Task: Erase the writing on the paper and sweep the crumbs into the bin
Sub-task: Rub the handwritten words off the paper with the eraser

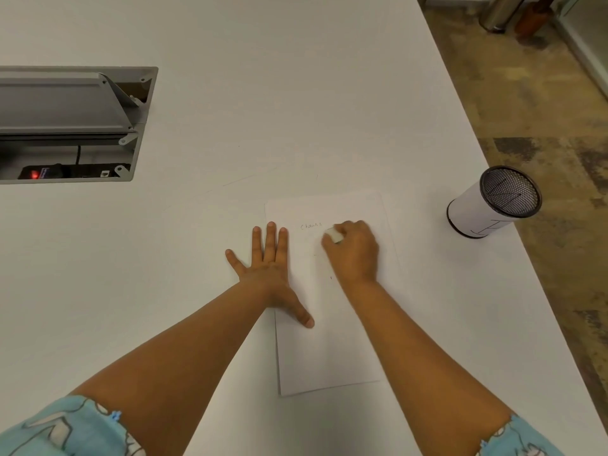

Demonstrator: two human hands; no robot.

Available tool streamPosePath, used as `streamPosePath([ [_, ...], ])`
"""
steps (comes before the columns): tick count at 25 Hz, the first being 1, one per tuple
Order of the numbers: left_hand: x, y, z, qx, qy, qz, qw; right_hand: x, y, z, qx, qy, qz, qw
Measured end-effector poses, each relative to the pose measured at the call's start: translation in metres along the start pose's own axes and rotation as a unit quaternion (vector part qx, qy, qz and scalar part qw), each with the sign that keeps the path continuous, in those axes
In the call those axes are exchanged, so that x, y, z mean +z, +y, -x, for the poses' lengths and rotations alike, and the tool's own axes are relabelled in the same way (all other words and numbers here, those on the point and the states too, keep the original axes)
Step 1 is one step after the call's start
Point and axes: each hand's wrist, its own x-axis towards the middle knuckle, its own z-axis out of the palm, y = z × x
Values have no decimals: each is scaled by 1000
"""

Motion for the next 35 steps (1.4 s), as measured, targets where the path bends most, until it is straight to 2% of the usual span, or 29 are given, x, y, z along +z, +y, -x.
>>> streamPosePath([
  [3, -1, 0, 0, 2, 3, 1, 1000, -8, 4, -7, 58, 35, -9, 998],
  [8, -1, 1, 0, -5, 2, -3, 1000, 15, -9, 27, -38, -53, -4, 998],
  [13, -1, 0, 1, 2, 1, 4, 1000, -8, 4, -5, 70, 44, -16, 996],
  [14, -1, 0, 0, 0, -1, 4, 1000, -4, 0, -1, 66, 36, -16, 997],
  [17, -1, 0, 0, -2, -1, 3, 1000, 13, -7, 25, -36, -44, 12, 998],
  [18, -1, 0, -1, 0, -2, 3, 1000, 10, -4, 22, -43, -50, 17, 998],
  [23, -1, -1, 0, 4, 1, 5, 1000, -12, 6, -14, 57, 27, 1, 998],
  [27, 0, 0, -1, -1, 0, 1, 1000, 12, -8, 13, -27, -37, 21, 999],
  [32, -1, -1, 0, 5, -3, 7, 1000, -12, 4, -19, 42, 10, 30, 999],
  [35, 0, 0, -1, 1, -2, 2, 1000, 1, -6, -1, -2, -25, 26, 999],
])
